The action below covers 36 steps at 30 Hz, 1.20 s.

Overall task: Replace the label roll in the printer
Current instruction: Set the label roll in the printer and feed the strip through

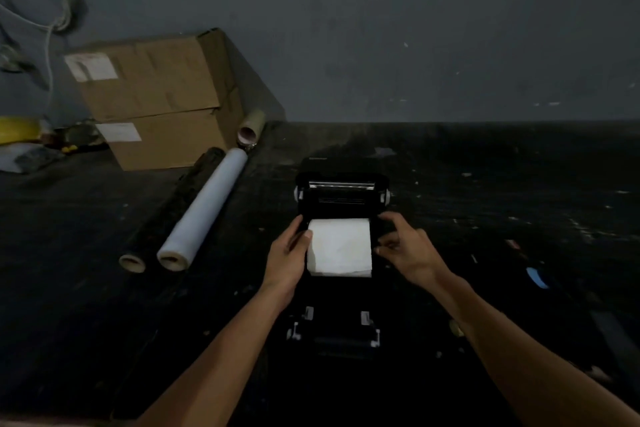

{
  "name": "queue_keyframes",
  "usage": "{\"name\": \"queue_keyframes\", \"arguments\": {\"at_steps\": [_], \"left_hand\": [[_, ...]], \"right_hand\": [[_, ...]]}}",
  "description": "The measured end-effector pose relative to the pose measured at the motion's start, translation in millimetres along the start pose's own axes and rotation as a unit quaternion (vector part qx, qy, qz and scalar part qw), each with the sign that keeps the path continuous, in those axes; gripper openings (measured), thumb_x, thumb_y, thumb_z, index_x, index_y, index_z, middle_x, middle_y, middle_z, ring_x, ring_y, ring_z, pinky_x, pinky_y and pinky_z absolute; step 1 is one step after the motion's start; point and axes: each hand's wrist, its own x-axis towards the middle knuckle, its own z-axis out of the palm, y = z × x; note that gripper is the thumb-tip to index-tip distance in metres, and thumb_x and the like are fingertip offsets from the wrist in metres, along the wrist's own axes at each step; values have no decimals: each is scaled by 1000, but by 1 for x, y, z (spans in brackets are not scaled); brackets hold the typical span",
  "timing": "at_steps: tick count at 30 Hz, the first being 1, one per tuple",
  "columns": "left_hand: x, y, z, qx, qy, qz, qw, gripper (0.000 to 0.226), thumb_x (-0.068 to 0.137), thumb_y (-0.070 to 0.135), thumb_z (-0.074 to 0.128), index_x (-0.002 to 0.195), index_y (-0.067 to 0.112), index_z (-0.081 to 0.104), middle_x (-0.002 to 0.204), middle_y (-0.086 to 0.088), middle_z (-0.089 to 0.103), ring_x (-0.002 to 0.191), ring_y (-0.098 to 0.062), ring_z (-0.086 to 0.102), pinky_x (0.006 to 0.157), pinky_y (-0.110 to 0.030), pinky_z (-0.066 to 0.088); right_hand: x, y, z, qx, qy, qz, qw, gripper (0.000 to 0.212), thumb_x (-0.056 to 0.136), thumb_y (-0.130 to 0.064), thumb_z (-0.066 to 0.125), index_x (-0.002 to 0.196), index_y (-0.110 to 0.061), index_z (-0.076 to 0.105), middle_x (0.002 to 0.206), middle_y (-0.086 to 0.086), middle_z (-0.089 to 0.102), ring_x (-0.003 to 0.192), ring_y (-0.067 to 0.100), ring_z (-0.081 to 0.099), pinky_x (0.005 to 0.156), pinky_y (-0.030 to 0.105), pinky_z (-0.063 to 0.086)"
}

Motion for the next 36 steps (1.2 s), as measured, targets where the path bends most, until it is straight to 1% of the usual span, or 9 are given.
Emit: {"name": "queue_keyframes", "arguments": {"at_steps": [3,6,8,14,23,25,30,33,36], "left_hand": [[0,-5,-8,27,9,8,1000,48,94,19,55,141,21,42,134,0,54,118,-11,53,108,-33,39],[0,-10,-24,55,10,13,998,48,93,24,56,140,26,43,138,0,54,121,-12,52,111,-38,37],[-3,-10,-42,76,17,17,997,48,94,24,54,140,26,42,139,1,52,123,-10,50,112,-36,36],[-17,-18,-116,134,44,36,989,49,96,28,51,143,28,37,140,0,52,126,-11,46,111,-30,33],[-25,-42,-202,130,58,54,988,46,97,29,48,142,27,39,143,1,48,124,-6,41,106,-20,29],[-27,-46,-211,128,53,58,989,45,97,30,46,142,28,39,144,1,46,126,-8,41,108,-22,28],[-21,-44,-222,126,50,65,989,47,98,31,45,144,28,35,145,3,44,132,-11,39,108,-20,24],[-14,-44,-217,152,35,67,986,48,98,34,42,145,30,32,147,0,43,134,-16,40,112,-25,25],[-13,-47,-212,169,37,74,982,48,98,29,43,145,28,32,145,-2,45,132,-17,43,108,-21,25]], "right_hand": [[4,1,11,-29,-27,-14,999,53,83,-8,64,128,-21,39,101,12,69,88,18,64,78,21,48],[5,-5,26,-68,-15,-53,996,46,82,-6,62,121,-17,42,90,8,71,81,15,65,66,4,41],[7,-17,42,-86,-12,-73,993,43,82,-4,61,118,-15,43,84,6,71,74,14,63,60,1,38],[4,-52,114,-96,-45,-87,991,43,81,-5,59,116,-19,40,82,7,71,79,19,65,72,28,47],[-10,-102,187,-120,-31,-95,988,41,81,-4,60,115,-18,40,85,8,71,80,20,66,73,33,51],[-15,-108,194,-125,-25,-89,988,41,81,-3,59,115,-17,40,89,7,72,84,21,67,73,29,49],[-17,-120,200,-154,-24,-75,985,43,84,-5,56,123,-14,38,104,12,70,96,26,66,82,35,51],[-14,-119,196,-160,-16,-60,985,47,85,-6,57,126,-15,37,108,13,69,99,26,65,86,37,52],[-10,-117,192,-172,1,-68,983,53,85,-7,58,133,-15,36,108,11,70,99,25,66,87,36,52]]}}
